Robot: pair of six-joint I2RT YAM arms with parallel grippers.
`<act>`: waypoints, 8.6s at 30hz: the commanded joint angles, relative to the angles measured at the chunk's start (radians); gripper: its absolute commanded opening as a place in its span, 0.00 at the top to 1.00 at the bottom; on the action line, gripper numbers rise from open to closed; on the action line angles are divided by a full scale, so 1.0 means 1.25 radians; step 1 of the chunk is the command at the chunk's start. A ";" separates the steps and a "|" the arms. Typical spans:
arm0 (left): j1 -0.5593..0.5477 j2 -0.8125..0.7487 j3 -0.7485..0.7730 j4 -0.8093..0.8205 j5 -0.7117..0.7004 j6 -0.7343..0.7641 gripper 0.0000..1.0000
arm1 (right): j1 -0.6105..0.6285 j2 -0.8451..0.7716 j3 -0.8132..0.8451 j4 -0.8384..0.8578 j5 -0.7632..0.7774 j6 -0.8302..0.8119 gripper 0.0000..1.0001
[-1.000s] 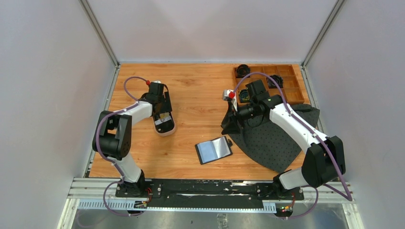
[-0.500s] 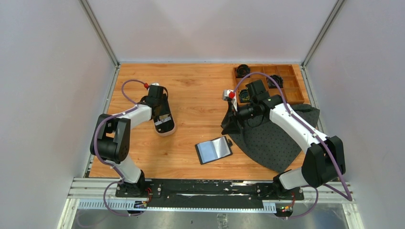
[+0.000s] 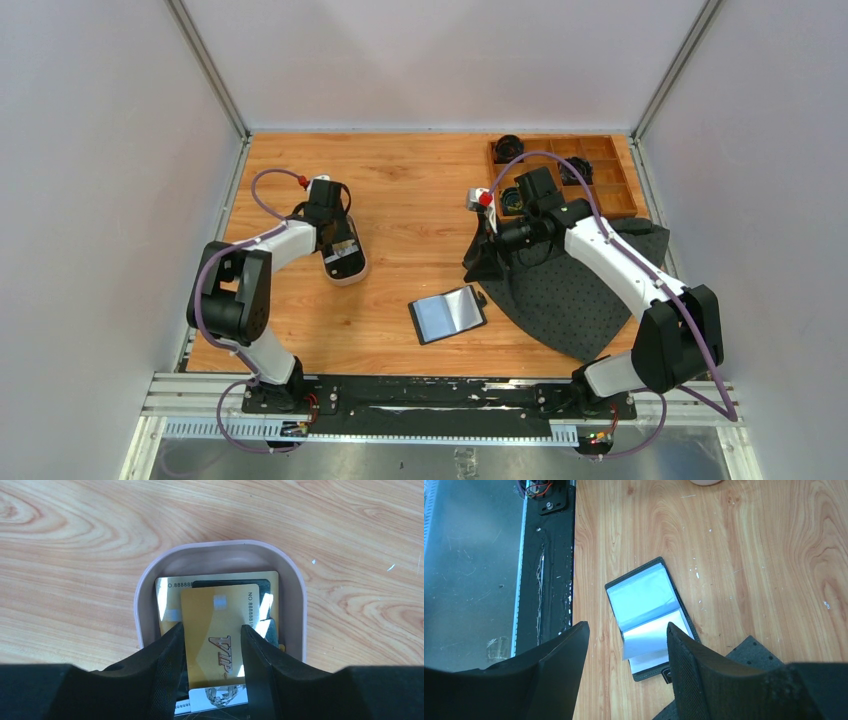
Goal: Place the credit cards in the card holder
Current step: Move the storage box to the center of the board, then pick up the credit card from the storage box.
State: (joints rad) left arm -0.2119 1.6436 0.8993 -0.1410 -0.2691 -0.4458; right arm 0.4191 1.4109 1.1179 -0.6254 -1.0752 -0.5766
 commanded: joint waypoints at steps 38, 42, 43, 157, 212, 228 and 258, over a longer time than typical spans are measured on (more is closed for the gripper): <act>0.057 -0.066 -0.077 0.022 0.210 -0.021 0.52 | -0.024 -0.002 -0.008 -0.025 -0.031 -0.020 0.38; 0.064 -0.066 -0.078 0.025 0.235 -0.024 0.49 | -0.024 -0.002 -0.008 -0.025 -0.031 -0.022 0.38; 0.064 -0.066 -0.078 0.026 0.238 -0.022 0.48 | -0.024 -0.001 -0.008 -0.025 -0.032 -0.021 0.38; -0.185 -0.173 -0.041 -0.358 0.298 0.129 0.44 | -0.055 0.002 -0.006 -0.038 -0.042 -0.037 0.38; -0.223 -0.105 0.174 -0.186 0.074 -0.018 0.39 | -0.098 -0.023 -0.005 -0.051 -0.053 -0.051 0.38; -0.222 -0.399 0.176 -0.278 0.121 -0.075 0.00 | -0.124 -0.035 -0.006 -0.058 -0.047 -0.063 0.38; -0.223 -0.416 0.544 -0.407 0.339 -0.365 0.00 | -0.372 -0.011 -0.004 -0.134 -0.097 -0.163 0.37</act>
State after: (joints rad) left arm -0.4931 1.1110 1.5558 -0.6285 0.1017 -0.8909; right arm -0.0269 1.3998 1.1179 -0.7616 -1.1610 -0.7528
